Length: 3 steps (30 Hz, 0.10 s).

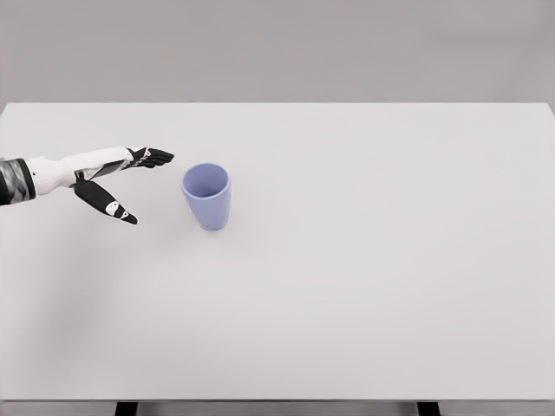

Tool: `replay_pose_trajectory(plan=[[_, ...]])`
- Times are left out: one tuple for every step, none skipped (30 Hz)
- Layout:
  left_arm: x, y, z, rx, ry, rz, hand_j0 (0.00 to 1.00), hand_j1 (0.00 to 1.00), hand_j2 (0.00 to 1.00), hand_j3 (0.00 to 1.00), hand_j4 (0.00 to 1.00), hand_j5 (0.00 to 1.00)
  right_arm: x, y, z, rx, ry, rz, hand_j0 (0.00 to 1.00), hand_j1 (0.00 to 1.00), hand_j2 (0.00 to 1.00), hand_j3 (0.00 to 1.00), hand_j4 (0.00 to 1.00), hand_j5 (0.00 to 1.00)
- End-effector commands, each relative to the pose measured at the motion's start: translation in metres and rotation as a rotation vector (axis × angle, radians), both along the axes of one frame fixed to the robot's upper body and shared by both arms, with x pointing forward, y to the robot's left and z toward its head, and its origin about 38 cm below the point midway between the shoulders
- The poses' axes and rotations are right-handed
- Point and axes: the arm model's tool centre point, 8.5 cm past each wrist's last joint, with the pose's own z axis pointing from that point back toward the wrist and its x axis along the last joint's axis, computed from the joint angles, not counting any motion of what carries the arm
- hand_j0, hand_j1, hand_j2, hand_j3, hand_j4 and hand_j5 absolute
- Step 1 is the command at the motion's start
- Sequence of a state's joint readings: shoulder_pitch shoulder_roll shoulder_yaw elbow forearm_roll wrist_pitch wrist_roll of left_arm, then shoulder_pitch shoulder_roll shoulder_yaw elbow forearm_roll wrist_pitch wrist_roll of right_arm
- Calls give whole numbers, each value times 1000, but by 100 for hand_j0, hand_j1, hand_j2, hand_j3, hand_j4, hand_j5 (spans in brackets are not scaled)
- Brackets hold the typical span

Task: Flip the cup with left arm and place it on the table

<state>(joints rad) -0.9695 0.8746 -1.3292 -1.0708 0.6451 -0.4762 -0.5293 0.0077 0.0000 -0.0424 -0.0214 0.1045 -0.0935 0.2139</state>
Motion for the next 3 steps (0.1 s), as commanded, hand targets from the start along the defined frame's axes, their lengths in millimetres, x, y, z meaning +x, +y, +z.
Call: replay_pose_trajectory(plan=[[0,1,1,-6,0,6,100,100,100,100,100,100,0,0,0,-1,0,-1,100,100,100,100,100,100],[0,1,1,-4,0,5,100,100,100,100,100,100,0,0,0,1,0,1,100,100,100,100,100,100],[0,1,1,-5,1,7,100,100,100,100,100,100,0,0,0,1,0,-1,100,100,100,100,100,100]])
